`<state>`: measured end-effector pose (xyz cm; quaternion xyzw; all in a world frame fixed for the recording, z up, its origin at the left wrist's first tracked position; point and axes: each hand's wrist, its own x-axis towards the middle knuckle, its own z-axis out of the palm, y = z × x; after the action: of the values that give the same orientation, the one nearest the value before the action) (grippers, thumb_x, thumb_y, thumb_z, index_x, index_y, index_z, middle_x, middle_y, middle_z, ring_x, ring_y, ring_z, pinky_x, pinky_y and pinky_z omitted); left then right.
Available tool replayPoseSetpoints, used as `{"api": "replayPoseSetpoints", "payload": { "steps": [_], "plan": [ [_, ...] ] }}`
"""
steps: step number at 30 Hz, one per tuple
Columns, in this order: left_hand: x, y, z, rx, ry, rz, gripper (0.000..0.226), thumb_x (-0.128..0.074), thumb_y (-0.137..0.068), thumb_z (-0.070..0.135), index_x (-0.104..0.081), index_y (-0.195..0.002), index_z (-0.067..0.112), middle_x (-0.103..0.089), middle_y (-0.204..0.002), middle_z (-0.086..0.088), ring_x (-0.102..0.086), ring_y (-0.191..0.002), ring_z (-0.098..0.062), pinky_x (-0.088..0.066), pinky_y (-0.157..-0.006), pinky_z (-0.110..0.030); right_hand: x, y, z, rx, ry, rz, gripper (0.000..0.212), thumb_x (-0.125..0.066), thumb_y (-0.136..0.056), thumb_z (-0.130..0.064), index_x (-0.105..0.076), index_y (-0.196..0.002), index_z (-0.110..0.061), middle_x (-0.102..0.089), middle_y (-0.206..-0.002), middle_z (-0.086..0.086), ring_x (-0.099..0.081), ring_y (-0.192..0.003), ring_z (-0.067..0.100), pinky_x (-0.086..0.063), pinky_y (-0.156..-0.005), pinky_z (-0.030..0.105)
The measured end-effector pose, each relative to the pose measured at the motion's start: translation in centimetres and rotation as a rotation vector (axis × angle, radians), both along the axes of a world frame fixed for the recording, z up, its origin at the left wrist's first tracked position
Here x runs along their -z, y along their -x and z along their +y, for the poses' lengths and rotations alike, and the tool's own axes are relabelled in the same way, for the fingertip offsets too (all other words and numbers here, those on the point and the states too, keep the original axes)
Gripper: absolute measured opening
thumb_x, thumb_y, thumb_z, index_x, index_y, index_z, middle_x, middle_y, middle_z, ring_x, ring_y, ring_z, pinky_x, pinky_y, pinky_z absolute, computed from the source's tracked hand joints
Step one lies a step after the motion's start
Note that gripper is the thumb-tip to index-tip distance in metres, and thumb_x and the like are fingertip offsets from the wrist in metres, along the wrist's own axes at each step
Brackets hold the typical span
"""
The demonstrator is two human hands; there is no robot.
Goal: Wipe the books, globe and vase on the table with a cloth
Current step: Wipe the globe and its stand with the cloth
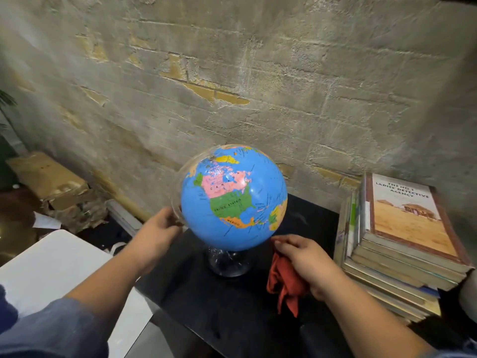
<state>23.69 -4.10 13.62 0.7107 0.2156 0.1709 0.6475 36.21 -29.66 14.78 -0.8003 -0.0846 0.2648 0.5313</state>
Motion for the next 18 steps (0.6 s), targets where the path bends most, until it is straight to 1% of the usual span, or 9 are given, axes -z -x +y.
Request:
{"api": "replayPoseSetpoints", "payload": {
  "steps": [2, 4, 6, 8, 11, 14, 16, 17, 18],
  "plan": [
    [1.0, -0.2, -0.9, 0.017, -0.061, 0.023, 0.033, -0.067, -0.082, 0.001, -0.062, -0.113, 0.010, -0.072, -0.106, 0.001, -0.063, -0.107, -0.017, -0.051, -0.094, -0.027, 0.2, 0.0, 0.2, -0.013, 0.009, -0.007, 0.013, -0.061, -0.092, -0.017, -0.072, -0.096, -0.021, -0.072, -0.093, 0.006, -0.065, -0.083, 0.016, -0.052, -0.075, 0.027],
    [1.1, -0.7, -1.3, -0.026, -0.134, 0.031, 0.022, -0.061, -0.087, -0.002, -0.065, -0.106, 0.009, -0.072, -0.094, 0.008, -0.066, -0.090, -0.001, -0.051, -0.079, -0.010, 0.3, 0.0, 0.4, -0.024, 0.015, -0.016, 0.012, -0.061, -0.092, -0.017, -0.072, -0.095, -0.022, -0.072, -0.092, 0.005, -0.065, -0.081, 0.015, -0.052, -0.070, 0.022],
    [0.7, -0.8, -1.4, -0.050, -0.178, 0.047, 0.020, -0.060, -0.087, -0.004, -0.065, -0.097, 0.012, -0.070, -0.082, 0.017, -0.062, -0.073, 0.013, -0.047, -0.069, -0.003, 0.3, 0.2, 0.5, -0.038, 0.020, -0.013, 0.011, -0.061, -0.093, -0.018, -0.069, -0.093, -0.024, -0.071, -0.090, 0.001, -0.065, -0.079, 0.013, -0.050, -0.064, 0.018],
    [0.6, -0.5, -1.3, -0.035, -0.180, 0.063, 0.021, -0.060, -0.087, -0.005, -0.066, -0.090, 0.015, -0.071, -0.072, 0.020, -0.063, -0.070, 0.013, -0.047, -0.068, -0.004, 0.7, 0.3, 0.5, -0.049, 0.022, -0.002, 0.011, -0.060, -0.093, -0.017, -0.067, -0.095, -0.024, -0.071, -0.090, 0.000, -0.065, -0.079, 0.012, -0.049, -0.061, 0.015],
    [0.4, 0.2, -1.5, 0.005, -0.164, 0.076, 0.023, -0.063, -0.085, -0.004, -0.067, -0.087, 0.019, -0.072, -0.073, 0.019, -0.065, -0.073, 0.008, -0.049, -0.070, -0.008, 1.1, 0.5, 0.8, -0.054, 0.062, -0.016, 0.014, -0.060, -0.093, -0.016, -0.067, -0.102, -0.023, -0.070, -0.091, 0.000, -0.065, -0.080, 0.012, -0.048, -0.059, 0.016],
    [0.0, 0.1, -2.0, -0.085, -0.326, 0.146, 0.016, -0.066, -0.085, 0.012, -0.066, -0.075, 0.023, -0.069, -0.063, 0.016, -0.063, -0.066, 0.005, -0.049, -0.065, -0.014, 1.0, 0.1, 1.2, -0.088, 0.159, -0.049, 0.016, -0.059, -0.091, -0.014, -0.066, -0.100, -0.026, -0.068, -0.093, -0.001, -0.063, -0.082, 0.013, -0.048, -0.062, 0.020],
    [-0.1, -0.2, -2.1, -0.155, -0.445, 0.222, 0.013, -0.067, -0.085, 0.018, -0.067, -0.072, 0.019, -0.068, -0.064, 0.008, -0.063, -0.068, -0.009, -0.047, -0.064, -0.024, 1.1, -0.5, 1.6, -0.151, 0.263, -0.157, 0.022, -0.060, -0.089, -0.015, -0.067, -0.107, -0.027, -0.068, -0.101, -0.002, -0.064, -0.089, 0.015, -0.051, -0.073, 0.024],
    [-0.1, -0.3, -2.2, -0.167, -0.453, 0.236, 0.011, -0.067, -0.085, 0.018, -0.068, -0.074, 0.017, -0.068, -0.065, 0.005, -0.063, -0.068, -0.011, -0.046, -0.063, -0.024, 1.2, -0.7, 2.0, -0.181, 0.324, -0.245, 0.026, -0.059, -0.089, -0.018, -0.067, -0.113, -0.027, -0.065, -0.109, -0.003, -0.063, -0.097, 0.017, -0.049, -0.080, 0.025],
    [0.0, -0.3, -2.2, -0.168, -0.448, 0.228, 0.009, -0.067, -0.085, 0.018, -0.069, -0.077, 0.017, -0.068, -0.066, 0.005, -0.062, -0.068, -0.008, -0.045, -0.062, -0.020, 1.4, -0.8, 2.4, -0.206, 0.374, -0.346, 0.030, -0.059, -0.090, -0.021, -0.065, -0.119, -0.026, -0.061, -0.118, -0.004, -0.060, -0.106, 0.018, -0.046, -0.086, 0.025]
  ]
}}
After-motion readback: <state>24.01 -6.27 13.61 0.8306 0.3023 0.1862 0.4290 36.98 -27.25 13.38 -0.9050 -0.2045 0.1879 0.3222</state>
